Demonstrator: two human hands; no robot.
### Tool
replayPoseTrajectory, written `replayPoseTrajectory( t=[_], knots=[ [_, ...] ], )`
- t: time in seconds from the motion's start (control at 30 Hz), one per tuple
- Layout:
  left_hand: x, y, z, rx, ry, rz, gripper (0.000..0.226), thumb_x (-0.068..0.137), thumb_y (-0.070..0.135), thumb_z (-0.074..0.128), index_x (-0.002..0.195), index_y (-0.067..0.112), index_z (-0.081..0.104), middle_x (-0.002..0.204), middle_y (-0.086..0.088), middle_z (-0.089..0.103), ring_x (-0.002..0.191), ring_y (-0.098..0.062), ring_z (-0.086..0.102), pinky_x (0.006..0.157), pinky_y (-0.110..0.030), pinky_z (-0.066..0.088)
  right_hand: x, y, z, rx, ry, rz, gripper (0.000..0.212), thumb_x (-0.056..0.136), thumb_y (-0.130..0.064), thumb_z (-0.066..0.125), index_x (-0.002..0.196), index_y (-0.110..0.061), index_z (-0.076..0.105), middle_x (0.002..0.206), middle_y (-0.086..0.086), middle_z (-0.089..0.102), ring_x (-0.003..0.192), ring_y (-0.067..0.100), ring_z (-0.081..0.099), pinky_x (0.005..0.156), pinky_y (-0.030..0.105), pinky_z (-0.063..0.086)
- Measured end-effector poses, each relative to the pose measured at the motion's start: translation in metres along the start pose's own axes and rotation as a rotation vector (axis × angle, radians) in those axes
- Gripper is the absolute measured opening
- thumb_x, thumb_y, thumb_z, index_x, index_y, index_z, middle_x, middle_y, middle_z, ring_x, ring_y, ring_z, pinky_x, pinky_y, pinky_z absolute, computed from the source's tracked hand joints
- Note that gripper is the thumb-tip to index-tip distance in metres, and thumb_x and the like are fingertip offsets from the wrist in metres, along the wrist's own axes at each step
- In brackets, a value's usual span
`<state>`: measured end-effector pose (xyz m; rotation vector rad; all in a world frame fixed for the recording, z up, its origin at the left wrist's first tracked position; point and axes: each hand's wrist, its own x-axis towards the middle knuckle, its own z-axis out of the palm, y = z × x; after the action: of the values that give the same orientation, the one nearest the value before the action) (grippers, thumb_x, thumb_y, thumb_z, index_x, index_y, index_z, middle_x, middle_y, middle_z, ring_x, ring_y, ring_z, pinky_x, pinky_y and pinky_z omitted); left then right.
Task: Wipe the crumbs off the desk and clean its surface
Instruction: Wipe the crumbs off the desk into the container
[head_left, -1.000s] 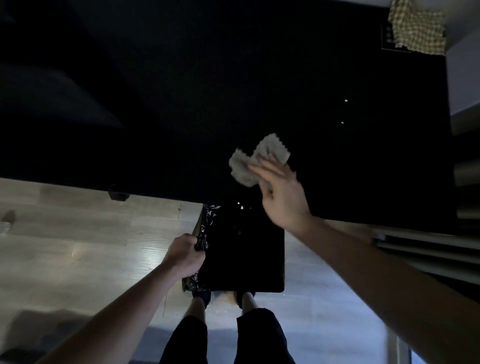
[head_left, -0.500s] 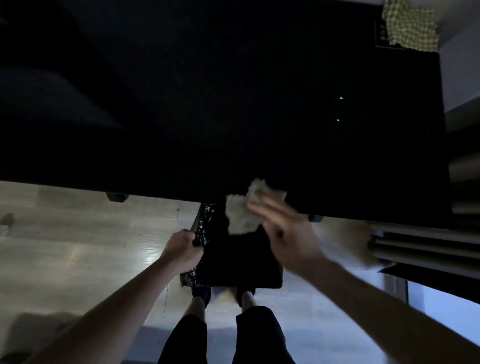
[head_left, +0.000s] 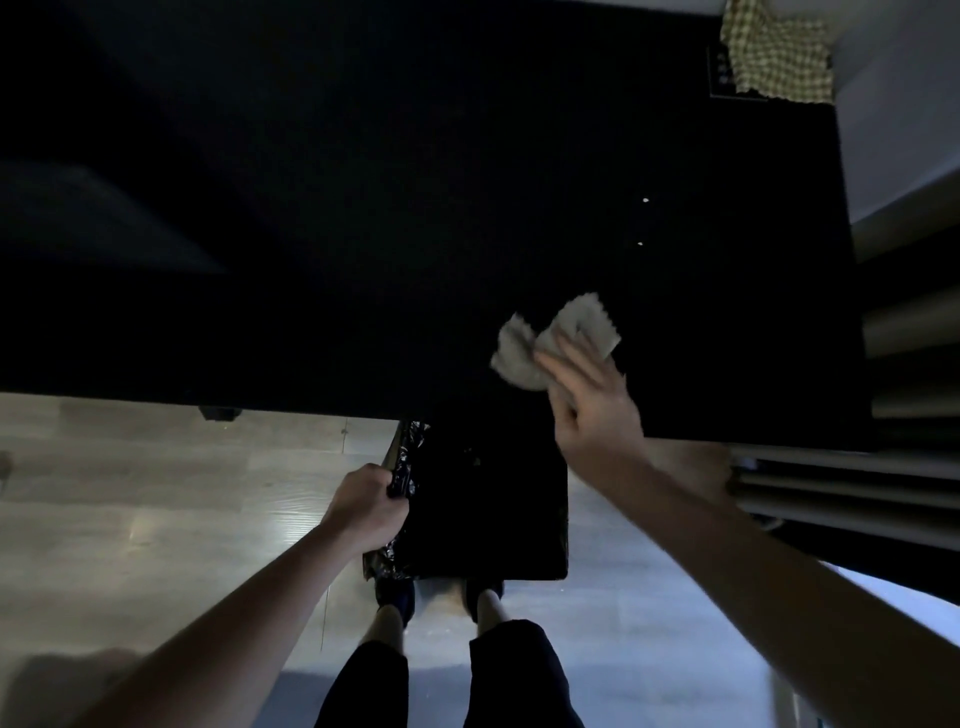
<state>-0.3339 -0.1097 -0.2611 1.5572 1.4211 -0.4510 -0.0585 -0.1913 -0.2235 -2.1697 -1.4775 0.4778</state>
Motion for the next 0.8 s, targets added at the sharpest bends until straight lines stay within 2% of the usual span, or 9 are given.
replayPoseTrajectory(
  t=[0.1, 0.17, 0.23, 0.3, 0.4, 0.53, 0.67, 0.73, 0.8],
  knots=[
    [0.001, 0.008, 0.004, 0.005, 0.001, -0.01, 0.031, 0.077, 0.01, 0.061, 0.053, 0.016, 0.044, 0.048, 0.003, 0.048, 0.04, -0.014, 0.042, 0.043, -0.028, 0.03, -0.043, -0.01, -0.002, 0.084, -0.161, -0.085, 0.052, 0.099, -0.006, 0.049, 0.144, -0.029, 0.062, 0.161, -0.013, 0.046, 0.155, 0.01, 0.033, 0.124, 0.038, 0.035],
    [0.002, 0.013, 0.006, 0.018, 0.004, -0.01, 0.029, 0.077, 0.01, 0.06, 0.054, 0.015, 0.044, 0.05, 0.002, 0.05, 0.043, -0.015, 0.044, 0.044, -0.028, 0.031, -0.063, -0.012, -0.009, 0.147, -0.21, -0.082, 0.051, 0.099, -0.01, 0.049, 0.142, -0.033, 0.063, 0.158, -0.024, 0.043, 0.153, -0.002, 0.031, 0.124, 0.024, 0.032],
    [0.004, 0.018, 0.009, 0.02, 0.008, -0.011, 0.029, 0.077, 0.01, 0.06, 0.053, 0.014, 0.044, 0.05, 0.002, 0.051, 0.043, -0.015, 0.045, 0.044, -0.028, 0.032, -0.073, -0.012, -0.022, 0.206, -0.24, -0.053, 0.048, 0.099, -0.015, 0.052, 0.14, -0.036, 0.064, 0.152, -0.035, 0.039, 0.145, -0.018, 0.03, 0.116, 0.008, 0.03],
    [0.006, 0.023, 0.012, 0.024, 0.01, -0.008, 0.03, 0.077, 0.01, 0.061, 0.053, 0.014, 0.043, 0.049, 0.003, 0.05, 0.043, -0.014, 0.045, 0.044, -0.028, 0.032, -0.068, -0.007, -0.036, 0.249, -0.252, -0.036, 0.048, 0.098, -0.013, 0.059, 0.138, -0.04, 0.064, 0.148, -0.035, 0.043, 0.138, -0.025, 0.034, 0.11, 0.002, 0.031],
    [0.008, 0.031, 0.017, 0.02, 0.005, 0.01, 0.036, 0.078, 0.008, 0.061, 0.05, 0.016, 0.04, 0.044, 0.005, 0.045, 0.04, -0.012, 0.041, 0.042, -0.027, 0.03, -0.025, 0.015, -0.059, 0.289, -0.124, 0.018, 0.05, 0.098, -0.01, 0.059, 0.139, -0.039, 0.064, 0.15, -0.018, 0.055, 0.137, -0.005, 0.052, 0.109, 0.012, 0.041],
    [0.009, 0.041, 0.023, 0.008, -0.016, 0.023, 0.036, 0.08, 0.009, 0.061, 0.051, 0.017, 0.041, 0.044, 0.006, 0.044, 0.039, -0.01, 0.039, 0.04, -0.026, 0.029, 0.069, 0.061, -0.086, 0.178, 0.146, 0.074, 0.042, 0.101, -0.003, 0.057, 0.14, -0.016, 0.065, 0.152, 0.003, 0.057, 0.143, 0.012, 0.051, 0.121, 0.02, 0.034],
    [0.01, 0.049, 0.028, -0.022, -0.021, 0.023, 0.034, 0.081, 0.008, 0.061, 0.052, 0.017, 0.045, 0.044, 0.005, 0.045, 0.038, -0.01, 0.039, 0.039, -0.025, 0.028, 0.158, 0.101, -0.098, 0.071, 0.174, 0.205, 0.043, 0.105, -0.013, 0.049, 0.147, -0.018, 0.059, 0.159, 0.003, 0.05, 0.15, 0.019, 0.042, 0.127, 0.032, 0.03],
    [0.011, 0.051, 0.031, -0.032, -0.013, 0.02, 0.037, 0.082, 0.007, 0.061, 0.051, 0.017, 0.043, 0.043, 0.006, 0.043, 0.037, -0.009, 0.037, 0.038, -0.024, 0.027, 0.19, 0.113, -0.097, 0.039, 0.17, 0.27, 0.045, 0.106, -0.017, 0.045, 0.15, -0.019, 0.054, 0.162, 0.004, 0.046, 0.151, 0.022, 0.04, 0.127, 0.033, 0.03],
    [0.012, 0.054, 0.034, -0.029, -0.003, 0.018, 0.038, 0.082, 0.009, 0.062, 0.05, 0.017, 0.042, 0.043, 0.007, 0.043, 0.038, -0.009, 0.037, 0.038, -0.022, 0.027, 0.207, 0.121, -0.088, -0.011, 0.142, 0.31, 0.047, 0.108, -0.019, 0.043, 0.154, -0.017, 0.049, 0.165, 0.006, 0.041, 0.155, 0.024, 0.033, 0.129, 0.034, 0.022]
  ],
)
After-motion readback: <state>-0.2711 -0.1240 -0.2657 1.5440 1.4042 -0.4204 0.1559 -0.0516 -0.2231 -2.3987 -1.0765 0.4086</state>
